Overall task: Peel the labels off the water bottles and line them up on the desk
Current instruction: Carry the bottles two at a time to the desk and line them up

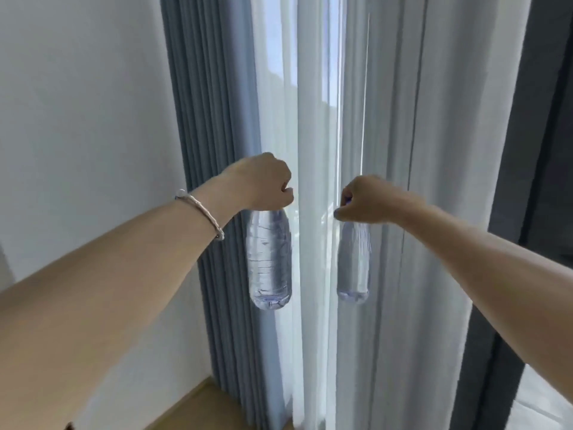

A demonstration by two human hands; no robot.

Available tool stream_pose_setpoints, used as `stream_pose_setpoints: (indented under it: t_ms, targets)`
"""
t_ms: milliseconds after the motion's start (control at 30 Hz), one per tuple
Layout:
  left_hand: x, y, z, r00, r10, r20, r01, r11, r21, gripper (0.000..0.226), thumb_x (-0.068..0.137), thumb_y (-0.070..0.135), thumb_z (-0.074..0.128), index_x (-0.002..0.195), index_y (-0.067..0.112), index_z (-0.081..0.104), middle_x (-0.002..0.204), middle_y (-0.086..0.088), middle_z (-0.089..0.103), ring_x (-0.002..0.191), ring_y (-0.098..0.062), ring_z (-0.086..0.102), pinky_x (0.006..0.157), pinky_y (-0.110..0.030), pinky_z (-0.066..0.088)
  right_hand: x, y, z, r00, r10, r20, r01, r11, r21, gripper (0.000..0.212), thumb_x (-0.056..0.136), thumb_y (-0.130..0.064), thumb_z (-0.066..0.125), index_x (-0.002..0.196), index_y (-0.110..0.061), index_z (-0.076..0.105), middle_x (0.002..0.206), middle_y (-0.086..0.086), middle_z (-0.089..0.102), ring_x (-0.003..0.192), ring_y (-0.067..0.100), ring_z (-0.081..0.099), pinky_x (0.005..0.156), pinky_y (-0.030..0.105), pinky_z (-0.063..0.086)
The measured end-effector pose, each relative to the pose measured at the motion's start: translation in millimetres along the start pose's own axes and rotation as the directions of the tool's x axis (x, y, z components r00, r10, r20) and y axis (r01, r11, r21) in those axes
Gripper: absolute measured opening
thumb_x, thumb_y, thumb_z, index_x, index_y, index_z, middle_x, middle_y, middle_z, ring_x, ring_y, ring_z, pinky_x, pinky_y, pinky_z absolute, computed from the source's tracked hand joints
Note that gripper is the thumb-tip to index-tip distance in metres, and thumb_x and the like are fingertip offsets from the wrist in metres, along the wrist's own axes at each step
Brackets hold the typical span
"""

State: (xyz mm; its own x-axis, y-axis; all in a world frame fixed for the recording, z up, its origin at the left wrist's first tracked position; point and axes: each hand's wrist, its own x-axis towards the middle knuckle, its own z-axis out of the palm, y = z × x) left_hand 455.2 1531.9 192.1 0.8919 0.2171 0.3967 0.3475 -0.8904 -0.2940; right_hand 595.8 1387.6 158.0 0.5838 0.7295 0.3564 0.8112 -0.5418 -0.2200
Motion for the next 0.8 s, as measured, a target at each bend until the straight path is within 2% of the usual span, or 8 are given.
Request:
stream_pose_setpoints:
  t_ms: [67,200,267,333,467,533,600,800]
  targets:
    - [-17.1,-42.3,6.6,0.999,-0.039,0.006,0.039,0.999,0.003,0.031,0.09,0.028,0.045,0.069,0.007,0.054,0.07,-0.005,0.052,0.056,-0.021,0.047,0.05,-0.028,0.039,16.5,-39.0,13.7,0.999,-0.05,0.005,0.05,0.999,0.0,0.016,0.076,-0.034,0.06,0.072,-0.02,0.067,0.083,0.0,0.067,0.078,0.017,0.064,0.068,0.029,0.053]
    - [-56.0,-118.1,19.9,0.991,-0.131,0.002,0.131,0.991,-0.001,0.031,0.091,0.028,0.048,0.078,0.003,0.062,0.074,-0.004,0.055,0.065,-0.024,0.054,0.052,-0.025,0.039,42.8,-121.2,35.9,0.988,-0.156,0.012,0.156,0.987,0.03,0.028,0.079,-0.032,0.058,0.083,-0.007,0.071,0.086,0.009,0.069,0.081,0.019,0.061,0.071,0.03,0.053]
    - [-76.8,-152.5,25.7,0.987,-0.161,0.006,0.161,0.987,0.017,0.03,0.09,0.028,0.049,0.077,0.004,0.062,0.073,-0.004,0.055,0.068,-0.025,0.055,0.056,-0.027,0.042,54.1,-162.9,50.3,0.977,-0.209,0.047,0.207,0.977,0.057,0.032,0.08,-0.027,0.057,0.086,0.002,0.069,0.083,0.018,0.067,0.072,0.016,0.053,0.064,0.026,0.046]
    - [-98.3,-185.9,32.1,0.981,-0.192,0.021,0.192,0.981,0.029,0.03,0.089,0.027,0.049,0.071,0.006,0.059,0.074,-0.005,0.059,0.069,-0.027,0.057,0.061,-0.031,0.046,64.1,-203.2,67.2,0.962,-0.263,0.081,0.256,0.963,0.078,0.032,0.08,-0.024,0.056,0.084,0.006,0.067,0.072,0.017,0.061,0.065,0.017,0.049,0.058,0.026,0.042]
    - [-139.7,-248.8,49.1,0.955,-0.292,0.047,0.288,0.955,0.075,0.029,0.086,0.024,0.048,0.059,0.012,0.044,0.064,-0.001,0.049,0.064,-0.028,0.047,0.056,-0.027,0.037,79.7,-279.5,102.8,0.924,-0.362,0.125,0.352,0.931,0.096,0.024,0.08,-0.029,0.058,0.075,-0.008,0.069,0.072,0.002,0.065,0.066,0.018,0.058,0.063,0.031,0.053]
    - [-160.8,-275.7,57.3,0.941,-0.336,0.046,0.33,0.938,0.107,0.025,0.084,0.024,0.048,0.062,0.012,0.047,0.067,-0.005,0.05,0.063,-0.027,0.042,0.053,-0.026,0.033,85.0,-315.5,121.1,0.899,-0.411,0.149,0.399,0.911,0.108,0.025,0.082,-0.03,0.058,0.08,-0.007,0.069,0.071,0.002,0.06,0.062,0.017,0.052,0.057,0.027,0.046]
    - [-183.1,-298.5,62.8,0.92,-0.388,0.052,0.378,0.915,0.142,0.022,0.084,0.025,0.048,0.069,0.01,0.054,0.073,-0.006,0.053,0.066,-0.028,0.047,0.052,-0.025,0.033,92.0,-349.4,139.5,0.872,-0.458,0.173,0.441,0.888,0.131,0.027,0.082,-0.031,0.058,0.085,-0.006,0.069,0.075,0.003,0.06,0.064,0.018,0.05,0.054,0.024,0.04]
    - [-239.9,-363.0,84.7,0.838,-0.533,0.116,0.5,0.836,0.226,0.028,0.09,0.03,0.046,0.073,0.011,0.055,0.07,0.0,0.049,0.067,-0.025,0.054,0.052,-0.026,0.035,118.3,-447.4,201.8,0.772,-0.609,0.183,0.567,0.789,0.237,0.019,0.076,-0.033,0.062,0.073,-0.015,0.067,0.075,0.0,0.065,0.069,0.019,0.058,0.06,0.027,0.047]
